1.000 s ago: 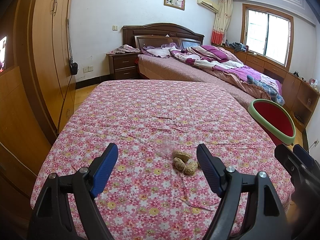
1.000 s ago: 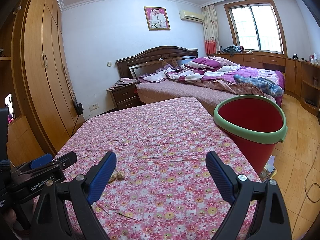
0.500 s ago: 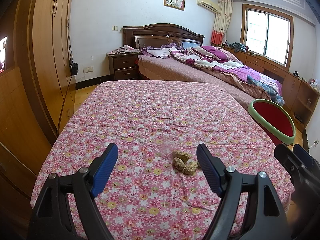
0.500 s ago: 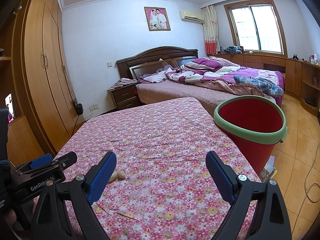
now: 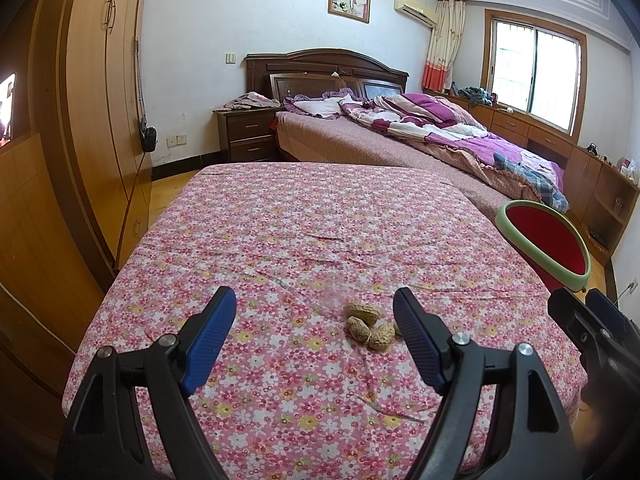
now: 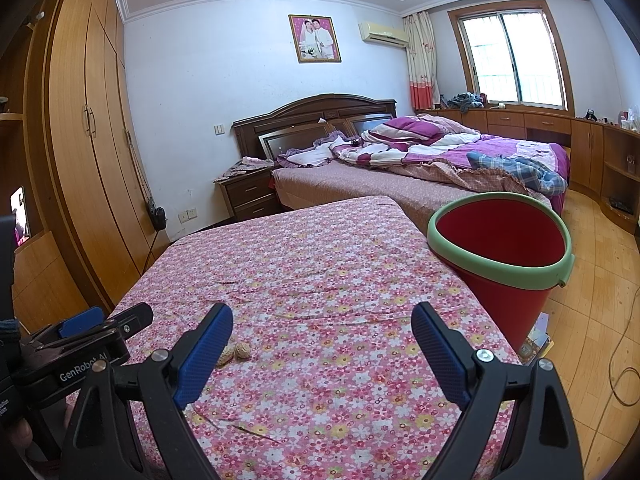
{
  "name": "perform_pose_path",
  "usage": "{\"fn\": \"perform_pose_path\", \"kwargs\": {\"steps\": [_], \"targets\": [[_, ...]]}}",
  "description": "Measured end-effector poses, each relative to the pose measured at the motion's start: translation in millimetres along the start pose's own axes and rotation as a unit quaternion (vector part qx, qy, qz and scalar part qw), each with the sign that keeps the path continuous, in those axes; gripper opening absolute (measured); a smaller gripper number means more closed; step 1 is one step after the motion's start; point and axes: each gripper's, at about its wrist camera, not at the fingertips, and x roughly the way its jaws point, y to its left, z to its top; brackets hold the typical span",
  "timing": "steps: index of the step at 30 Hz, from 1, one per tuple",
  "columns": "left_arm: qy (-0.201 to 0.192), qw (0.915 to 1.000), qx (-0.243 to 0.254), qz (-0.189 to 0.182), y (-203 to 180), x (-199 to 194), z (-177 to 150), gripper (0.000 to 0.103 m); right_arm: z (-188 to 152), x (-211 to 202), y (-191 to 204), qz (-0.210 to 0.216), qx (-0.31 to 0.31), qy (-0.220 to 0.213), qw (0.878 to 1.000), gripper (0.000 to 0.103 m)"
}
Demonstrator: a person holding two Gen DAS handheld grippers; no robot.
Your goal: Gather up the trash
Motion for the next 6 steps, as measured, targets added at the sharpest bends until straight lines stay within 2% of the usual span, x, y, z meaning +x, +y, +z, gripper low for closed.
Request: {"fn": "perform_pose_path", "kwargs": {"steps": [6], "targets": [[0.0,1.0,0.0,0.0,0.1,0.1,0.0,0.08,0.0,0.1,-0.2,0.0,0.001,0.001,1.0,0.093]]}}
